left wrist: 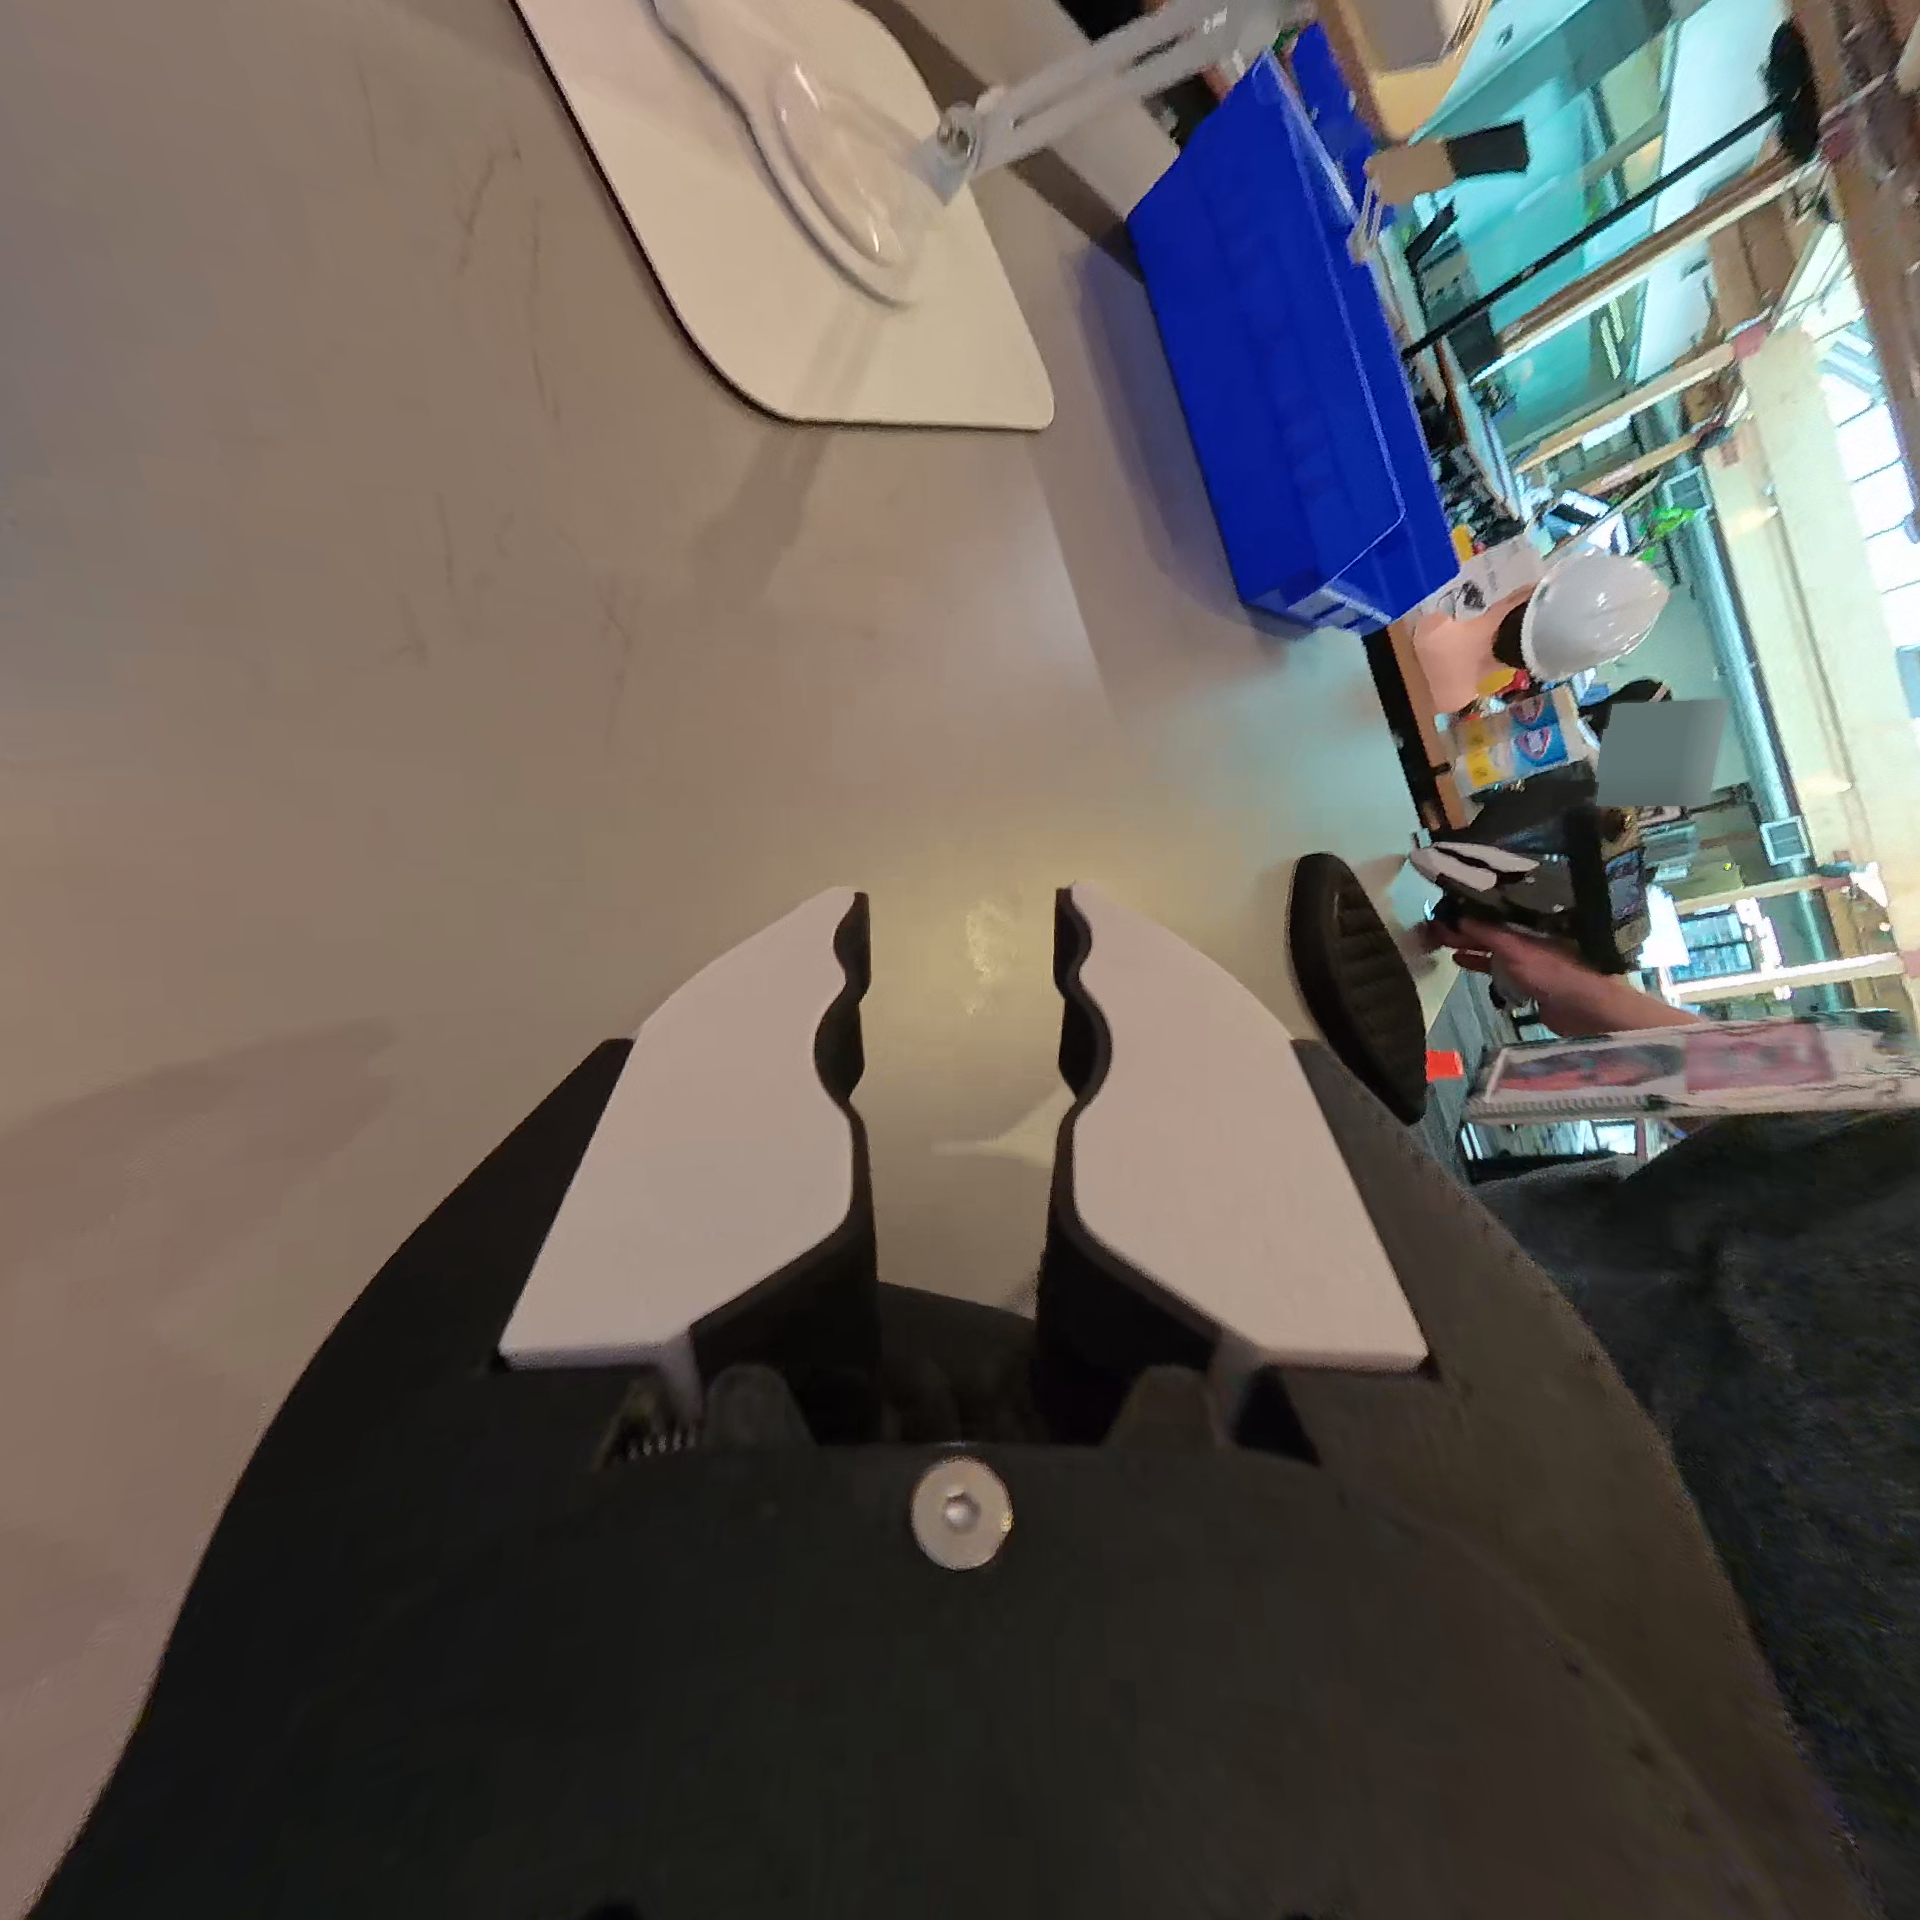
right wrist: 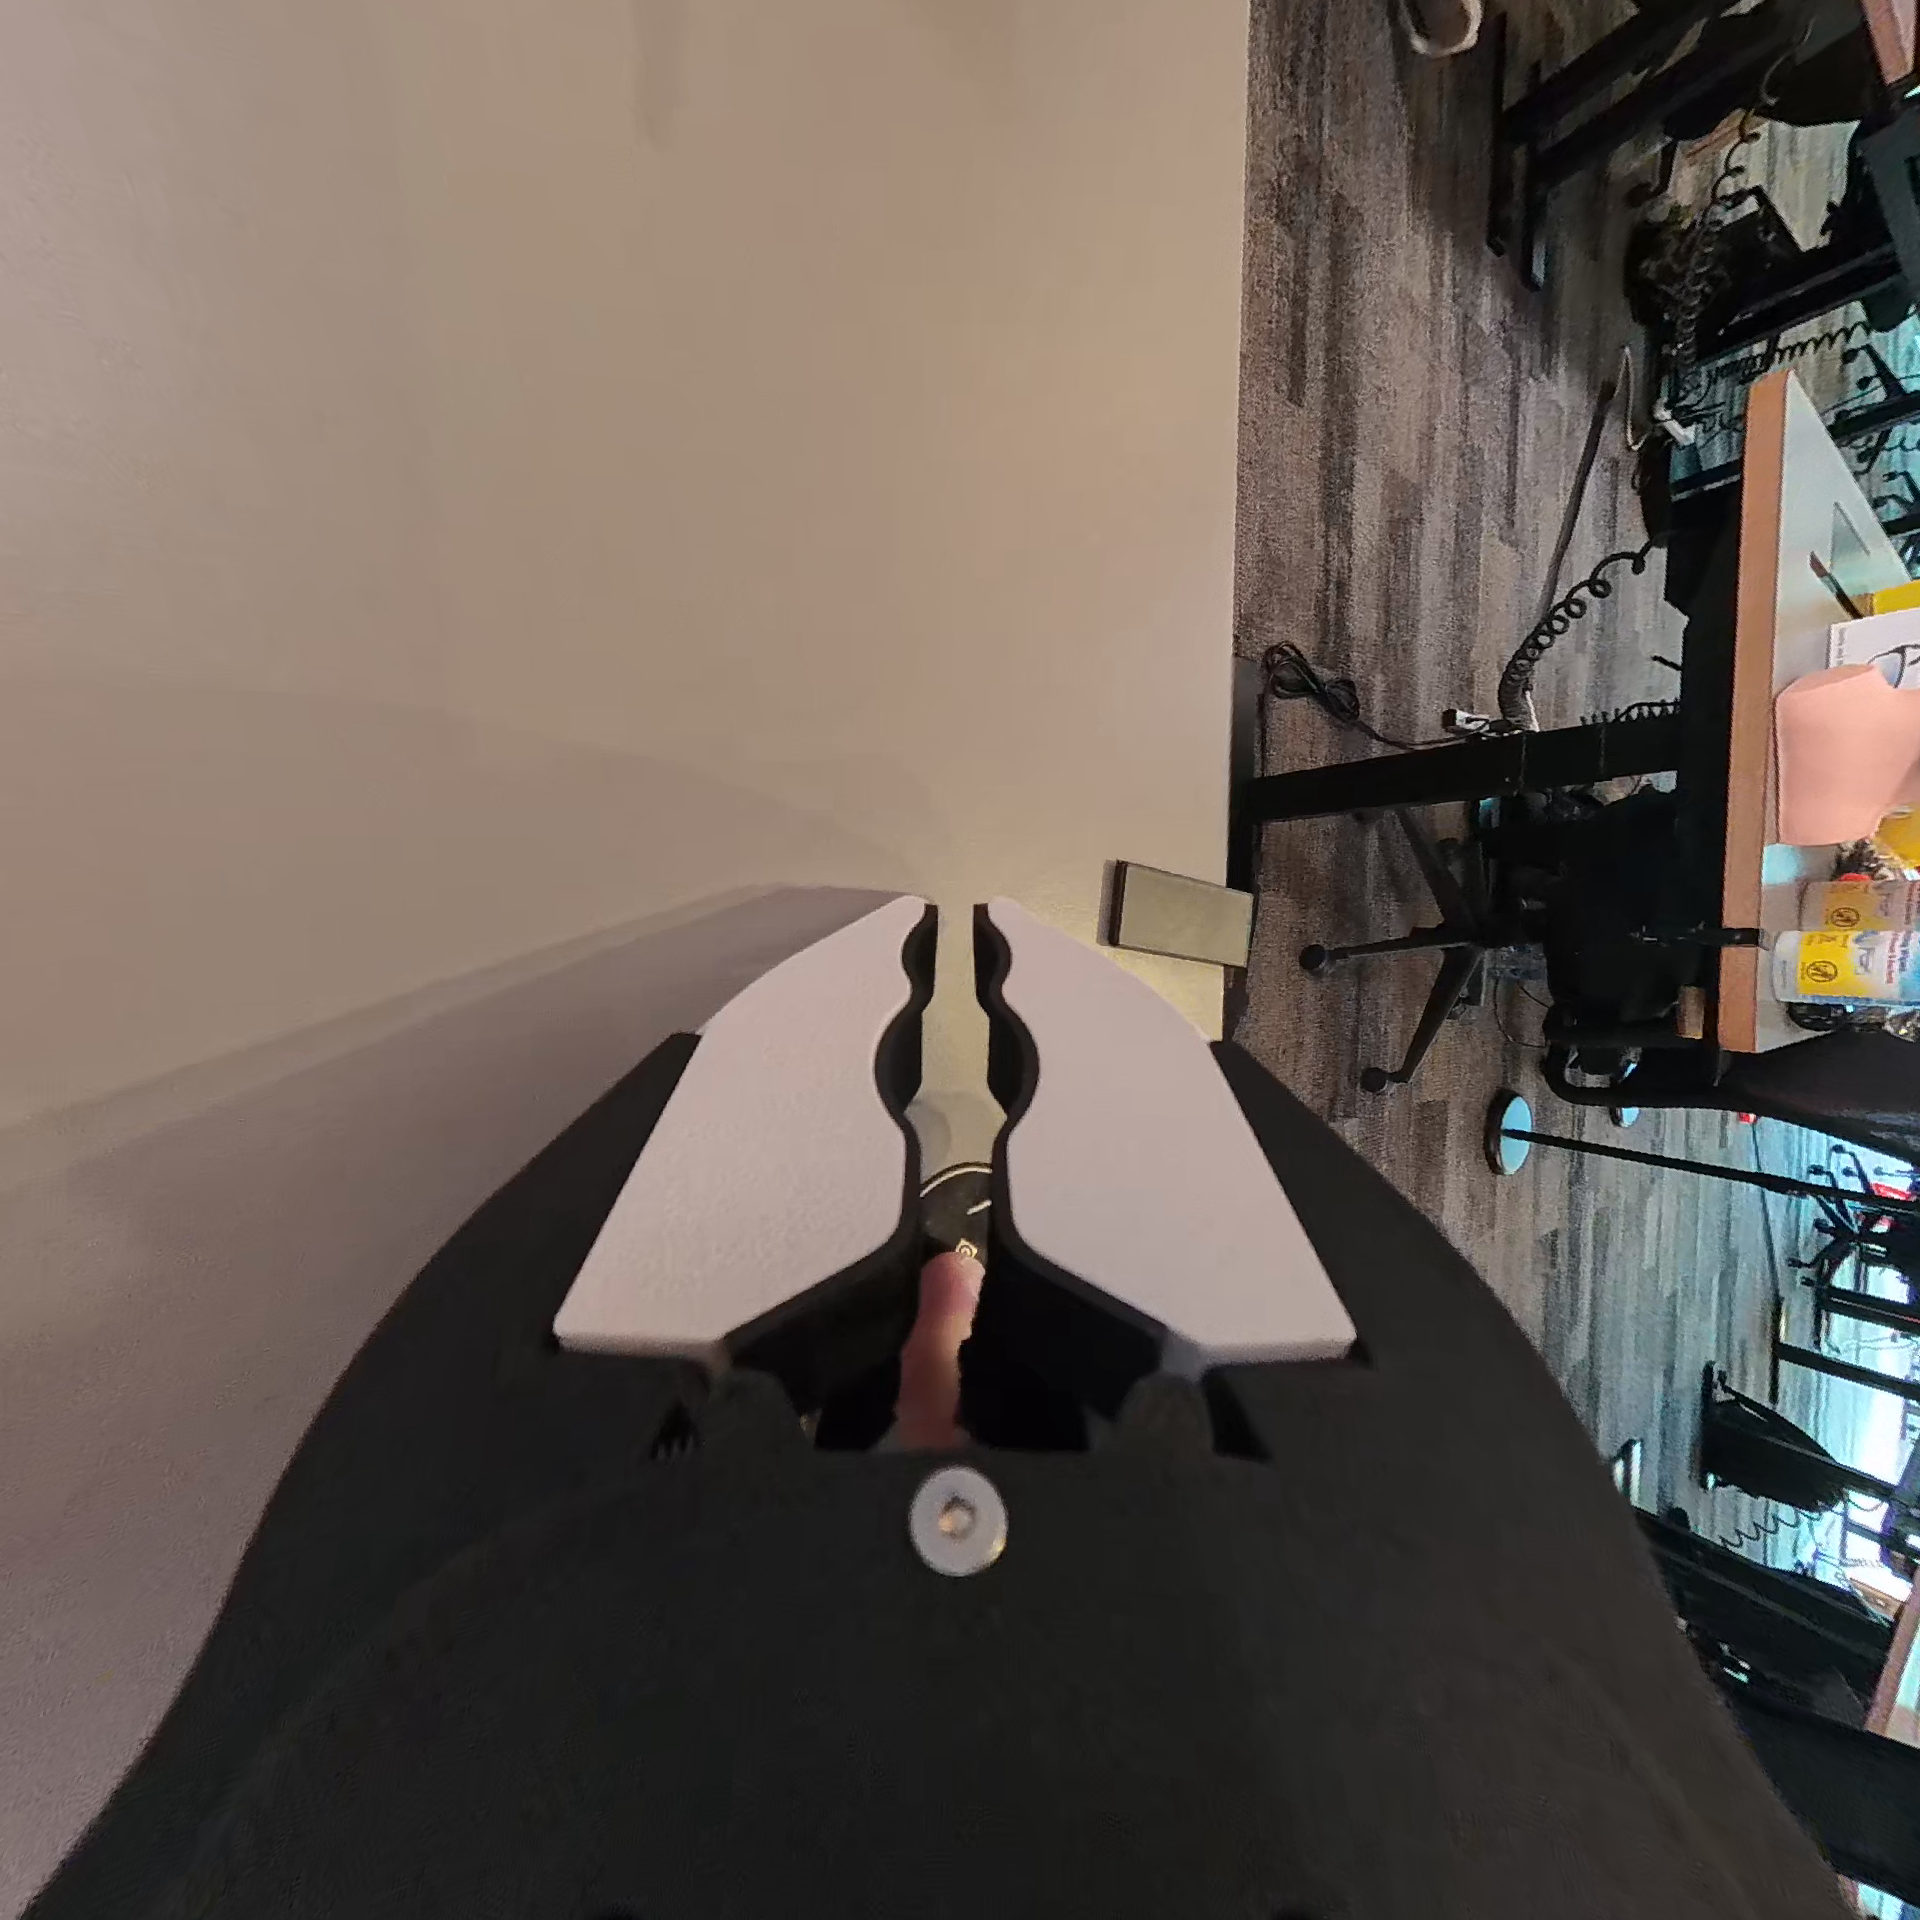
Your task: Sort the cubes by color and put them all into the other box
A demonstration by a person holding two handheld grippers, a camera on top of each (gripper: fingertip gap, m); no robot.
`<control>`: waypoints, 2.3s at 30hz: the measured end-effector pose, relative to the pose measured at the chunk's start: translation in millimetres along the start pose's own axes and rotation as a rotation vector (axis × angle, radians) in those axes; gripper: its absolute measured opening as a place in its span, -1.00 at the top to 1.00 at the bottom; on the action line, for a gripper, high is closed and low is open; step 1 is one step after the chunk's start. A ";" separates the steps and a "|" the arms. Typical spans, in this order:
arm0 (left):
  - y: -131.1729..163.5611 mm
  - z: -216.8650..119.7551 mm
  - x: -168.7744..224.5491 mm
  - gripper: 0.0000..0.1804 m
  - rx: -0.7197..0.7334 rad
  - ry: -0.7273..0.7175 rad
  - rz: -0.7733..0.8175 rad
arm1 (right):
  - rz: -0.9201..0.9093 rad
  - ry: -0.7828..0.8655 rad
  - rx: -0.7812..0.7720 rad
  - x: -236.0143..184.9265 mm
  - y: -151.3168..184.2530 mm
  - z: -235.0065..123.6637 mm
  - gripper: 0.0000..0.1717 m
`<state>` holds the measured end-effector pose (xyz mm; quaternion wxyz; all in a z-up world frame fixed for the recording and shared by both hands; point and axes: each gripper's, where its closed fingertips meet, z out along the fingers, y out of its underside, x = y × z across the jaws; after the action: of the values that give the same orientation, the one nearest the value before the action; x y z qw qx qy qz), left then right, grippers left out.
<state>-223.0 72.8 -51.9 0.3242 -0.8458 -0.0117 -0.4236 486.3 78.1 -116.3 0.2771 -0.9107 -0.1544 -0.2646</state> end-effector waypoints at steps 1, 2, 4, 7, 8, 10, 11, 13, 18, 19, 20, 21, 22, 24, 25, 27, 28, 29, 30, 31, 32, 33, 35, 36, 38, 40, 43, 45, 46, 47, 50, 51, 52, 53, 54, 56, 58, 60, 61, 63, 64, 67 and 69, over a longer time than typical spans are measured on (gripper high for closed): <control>-4.1 -3.4 1.2 0.63 0.021 0.005 -0.001 | -0.004 0.002 0.000 0.6 -0.8 -0.8 0.92; -8.4 -7.2 1.8 0.66 0.040 0.007 0.001 | -0.006 0.004 -0.001 1.3 -1.5 -1.7 0.92; -17.5 -16.0 1.8 0.72 0.072 0.000 0.019 | -0.003 0.006 -0.002 2.7 -2.6 -3.4 0.92; -33.2 -31.4 -4.7 0.78 0.106 -0.054 0.075 | -0.004 0.011 0.000 5.4 -4.3 -6.1 0.91; -39.8 -37.2 -5.8 0.84 0.123 -0.057 0.091 | -0.006 0.013 0.000 6.3 -4.9 -6.9 0.91; -54.4 -49.2 -7.4 0.93 0.162 -0.051 0.104 | -0.011 0.017 -0.001 7.8 -6.3 -8.5 0.91; -61.8 -55.2 -6.6 1.00 0.179 -0.040 0.111 | -0.012 0.019 -0.003 8.7 -7.0 -9.2 0.91; -79.5 -66.9 -7.2 1.00 0.215 -0.036 0.119 | -0.011 0.021 -0.004 10.1 -8.1 -10.9 0.91; -130.7 -90.1 -18.9 1.00 0.285 -0.096 0.199 | -0.010 0.023 -0.003 13.8 -10.6 -15.8 0.91; -141.1 -92.8 -22.3 1.00 0.299 -0.115 0.211 | -0.011 0.025 -0.003 14.4 -11.1 -16.6 0.91; -150.4 -94.5 -25.4 1.00 0.306 -0.132 0.225 | -0.014 0.027 -0.004 15.0 -11.7 -17.5 0.91; -159.0 -95.6 -31.1 1.00 0.306 -0.169 0.231 | -0.019 0.029 -0.005 15.5 -12.4 -18.3 0.91; -166.0 -96.1 -35.9 1.00 0.300 -0.201 0.243 | -0.019 0.032 -0.005 16.3 -13.0 -19.3 0.91; -176.3 -96.8 -45.4 1.00 0.272 -0.248 0.268 | -0.013 0.035 -0.006 18.2 -13.9 -21.0 0.91; -179.8 -96.6 -51.6 1.00 0.248 -0.274 0.275 | -0.013 0.037 -0.006 19.1 -14.4 -21.9 0.91; -187.0 -96.6 -60.9 1.00 0.215 -0.315 0.304 | -0.016 0.041 -0.008 21.1 -15.4 -23.4 0.91; -189.1 -97.2 -69.7 1.00 0.186 -0.367 0.326 | -0.017 0.044 -0.009 22.1 -15.9 -24.3 0.91; -189.4 -97.1 -78.3 1.00 0.142 -0.410 0.346 | -0.017 0.045 -0.009 22.9 -16.3 -25.1 0.91; -189.0 -95.8 -84.2 0.92 0.097 -0.427 0.361 | -0.016 0.047 -0.010 23.9 -16.7 -25.9 0.91; -187.8 -94.0 -89.5 0.84 0.049 -0.438 0.371 | -0.015 0.051 -0.012 25.0 -16.9 -26.7 0.91; -186.2 -93.3 -96.1 0.74 -0.001 -0.458 0.380 | -0.015 0.054 -0.014 26.1 -17.4 -27.5 0.91; -185.6 -92.7 -102.2 0.68 -0.042 -0.480 0.395 | -0.016 0.058 -0.016 27.0 -18.0 -28.1 0.91; -187.8 -91.1 -110.5 0.51 -0.093 -0.519 0.437 | -0.022 0.066 -0.019 29.1 -19.2 -29.3 0.91; -187.9 -90.4 -113.6 0.47 -0.126 -0.536 0.458 | -0.024 0.069 -0.021 30.0 -19.9 -30.0 0.91; -187.8 -89.8 -117.6 0.40 -0.193 -0.563 0.492 | -0.024 0.071 -0.024 31.8 -21.1 -31.5 0.91; -190.2 -88.5 -118.7 0.35 -0.235 -0.576 0.506 | -0.021 0.072 -0.026 33.5 -22.4 -33.0 0.91; -190.3 -86.1 -126.3 0.29 -0.303 -0.602 0.511 | -0.020 0.075 -0.030 35.8 -24.3 -35.3 0.91; -187.7 -84.9 -133.8 0.24 -0.352 -0.615 0.493 | -0.026 0.080 -0.032 37.3 -25.8 -37.0 0.91; -186.6 -83.2 -135.7 0.25 -0.365 -0.607 0.475 | -0.025 0.083 -0.034 38.2 -26.3 -37.7 0.91; -185.4 -81.5 -135.8 0.26 -0.384 -0.595 0.461 | -0.025 0.086 -0.037 39.0 -26.9 -38.5 0.91; -187.7 -79.8 -136.0 0.29 -0.422 -0.601 0.465 | -0.033 0.094 -0.039 41.1 -29.2 -40.8 0.92; -187.7 -79.1 -137.0 0.29 -0.438 -0.601 0.459 | -0.036 0.096 -0.040 41.8 -30.1 -41.5 0.92; -187.2 -78.8 -139.1 0.29 -0.459 -0.604 0.448 | -0.040 0.099 -0.040 42.4 -31.1 -42.2 0.92; -186.2 -78.4 -141.4 0.29 -0.481 -0.605 0.432 | -0.045 0.103 -0.040 43.3 -32.2 -42.8 0.92; -185.3 -77.6 -143.6 0.31 -0.501 -0.605 0.413 | -0.050 0.107 -0.039 44.1 -33.1 -43.5 0.91; -182.9 -75.3 -146.0 0.33 -0.547 -0.599 0.385 | -0.053 0.112 -0.041 45.8 -34.8 -44.9 0.91; -182.3 -74.0 -147.3 0.35 -0.583 -0.602 0.371 | -0.056 0.117 -0.038 47.5 -36.2 -46.6 0.91; -178.8 -73.0 -148.1 0.35 -0.625 -0.600 0.346 | -0.061 0.116 -0.030 48.7 -37.3 -49.0 0.90; -177.0 -72.8 -148.8 0.35 -0.640 -0.599 0.323 | -0.061 0.117 -0.026 49.8 -37.5 -50.1 0.89; -175.2 -70.9 -147.8 0.41 -0.649 -0.581 0.296 | -0.053 0.116 -0.022 52.2 -38.5 -52.2 0.87; -175.8 -70.3 -146.8 0.47 -0.645 -0.579 0.292 | -0.052 0.114 -0.022 52.8 -39.2 -53.1 0.86; -176.8 -67.8 -141.9 0.59 -0.637 -0.567 0.291 | -0.059 0.117 -0.007 54.0 -41.8 -56.8 0.84; -178.9 -66.4 -137.7 0.67 -0.621 -0.553 0.285 | -0.066 0.115 0.007 53.3 -43.5 -60.3 0.84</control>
<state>-411.0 212.1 -26.6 0.0944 -0.9779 0.1464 -0.1157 487.1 84.7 -25.1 0.2797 -0.8875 -0.1691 -0.3249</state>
